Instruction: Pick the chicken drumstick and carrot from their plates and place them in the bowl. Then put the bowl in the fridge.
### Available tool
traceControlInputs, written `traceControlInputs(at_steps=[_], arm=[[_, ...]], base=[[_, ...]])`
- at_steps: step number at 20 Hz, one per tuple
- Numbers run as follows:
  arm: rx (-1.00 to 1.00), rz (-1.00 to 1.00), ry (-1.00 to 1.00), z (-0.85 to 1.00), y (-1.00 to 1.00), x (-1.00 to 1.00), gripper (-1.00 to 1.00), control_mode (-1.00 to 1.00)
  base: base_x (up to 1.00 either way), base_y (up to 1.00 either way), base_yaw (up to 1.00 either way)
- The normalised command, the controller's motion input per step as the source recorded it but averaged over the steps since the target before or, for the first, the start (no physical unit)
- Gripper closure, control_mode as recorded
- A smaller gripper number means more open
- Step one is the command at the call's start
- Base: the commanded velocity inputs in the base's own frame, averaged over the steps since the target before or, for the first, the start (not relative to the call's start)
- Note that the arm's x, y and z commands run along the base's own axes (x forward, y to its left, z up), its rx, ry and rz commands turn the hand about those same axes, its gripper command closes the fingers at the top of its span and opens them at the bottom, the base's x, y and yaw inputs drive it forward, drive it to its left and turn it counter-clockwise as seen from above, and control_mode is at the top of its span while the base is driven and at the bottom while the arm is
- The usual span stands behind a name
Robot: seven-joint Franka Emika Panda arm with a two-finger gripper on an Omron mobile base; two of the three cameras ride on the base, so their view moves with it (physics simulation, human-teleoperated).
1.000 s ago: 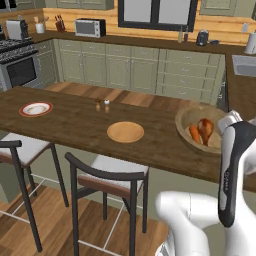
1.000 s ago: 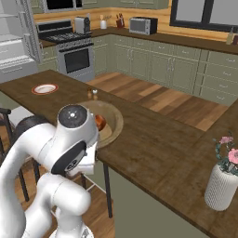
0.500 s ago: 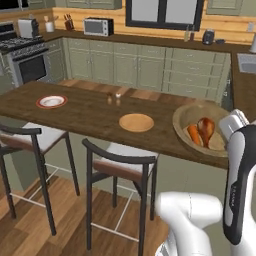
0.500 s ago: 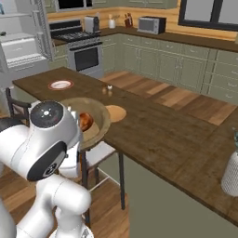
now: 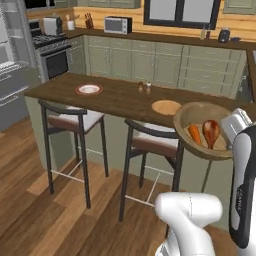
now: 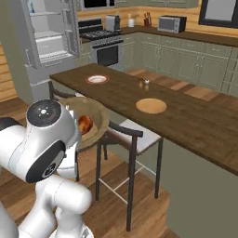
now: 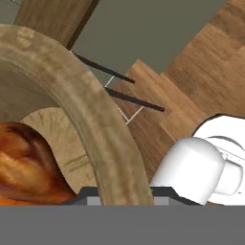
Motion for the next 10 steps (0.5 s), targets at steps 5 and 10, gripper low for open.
traceControlInputs(at_steps=[5,10], arm=[[0.0,0.0,0.0,0.0,0.0,0.0,1.0,1.0],[0.0,0.0,0.0,0.0,0.0,0.0,1.0,1.0]], base=[[0.55,1.0,0.0],[0.15,1.0,0.0]])
